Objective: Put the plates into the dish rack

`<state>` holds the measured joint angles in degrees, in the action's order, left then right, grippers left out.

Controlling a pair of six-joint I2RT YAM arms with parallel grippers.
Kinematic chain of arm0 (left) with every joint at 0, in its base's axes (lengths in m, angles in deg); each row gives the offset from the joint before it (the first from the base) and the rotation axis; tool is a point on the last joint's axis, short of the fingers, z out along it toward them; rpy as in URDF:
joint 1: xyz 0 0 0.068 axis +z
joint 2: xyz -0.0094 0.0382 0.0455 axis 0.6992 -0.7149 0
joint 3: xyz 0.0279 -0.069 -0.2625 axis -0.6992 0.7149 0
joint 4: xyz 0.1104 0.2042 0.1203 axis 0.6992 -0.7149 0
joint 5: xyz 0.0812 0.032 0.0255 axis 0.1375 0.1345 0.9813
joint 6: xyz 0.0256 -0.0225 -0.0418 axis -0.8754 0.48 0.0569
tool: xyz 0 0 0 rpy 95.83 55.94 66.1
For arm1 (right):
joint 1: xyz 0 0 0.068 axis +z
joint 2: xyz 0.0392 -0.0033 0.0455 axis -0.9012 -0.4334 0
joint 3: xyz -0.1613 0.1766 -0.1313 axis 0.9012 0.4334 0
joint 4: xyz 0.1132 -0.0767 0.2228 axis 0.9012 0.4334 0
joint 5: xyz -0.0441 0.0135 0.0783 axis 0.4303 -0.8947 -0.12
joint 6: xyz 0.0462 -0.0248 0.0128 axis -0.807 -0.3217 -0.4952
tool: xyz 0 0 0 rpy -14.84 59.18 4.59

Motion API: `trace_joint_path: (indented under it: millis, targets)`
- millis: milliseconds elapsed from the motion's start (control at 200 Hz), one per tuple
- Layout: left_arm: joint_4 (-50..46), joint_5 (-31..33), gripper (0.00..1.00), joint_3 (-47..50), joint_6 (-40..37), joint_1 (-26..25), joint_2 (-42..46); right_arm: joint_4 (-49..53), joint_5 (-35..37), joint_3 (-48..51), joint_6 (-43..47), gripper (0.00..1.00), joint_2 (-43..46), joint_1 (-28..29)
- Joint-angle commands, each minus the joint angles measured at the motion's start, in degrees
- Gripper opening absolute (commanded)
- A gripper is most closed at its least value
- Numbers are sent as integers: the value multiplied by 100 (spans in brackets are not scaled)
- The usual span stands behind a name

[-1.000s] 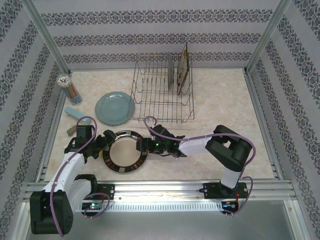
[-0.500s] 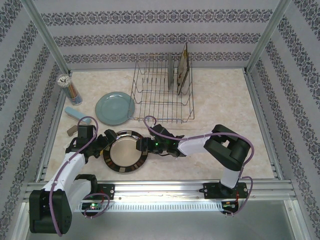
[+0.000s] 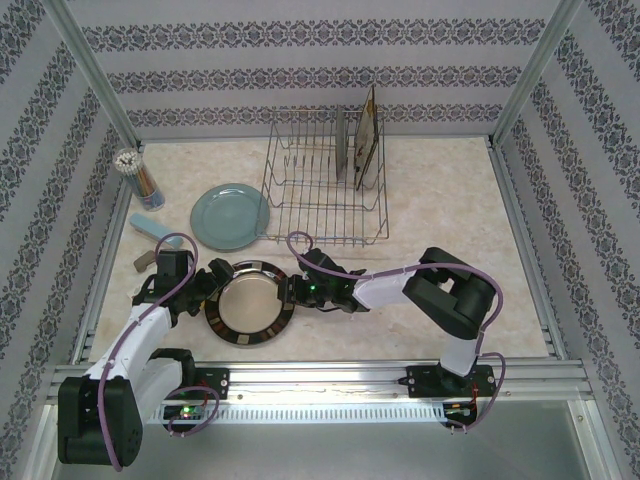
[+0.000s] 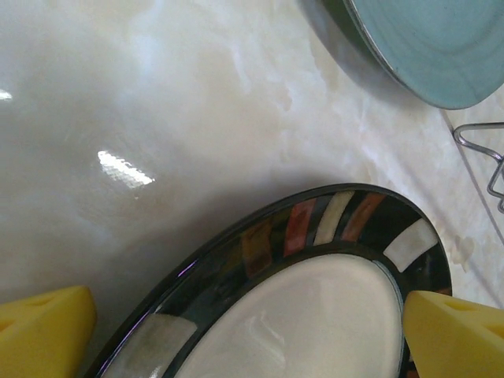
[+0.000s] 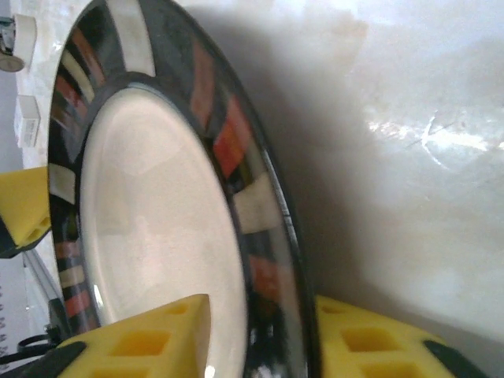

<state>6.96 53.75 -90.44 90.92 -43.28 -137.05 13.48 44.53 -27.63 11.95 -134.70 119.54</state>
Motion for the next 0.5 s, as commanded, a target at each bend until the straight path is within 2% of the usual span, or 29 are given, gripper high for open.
trace_joint_path:
  millis: [0,365,495]
  targets:
    - [180,-270,100,41,125,-148,1,-767,-273,-154,-41,25,-54,101]
    - [80,-190,100,-16,90,-161,57,-830,-168,14,7,0,131,87]
    - [-36,-124,100,-97,16,-161,125,-757,-116,85,17,0,293,62]
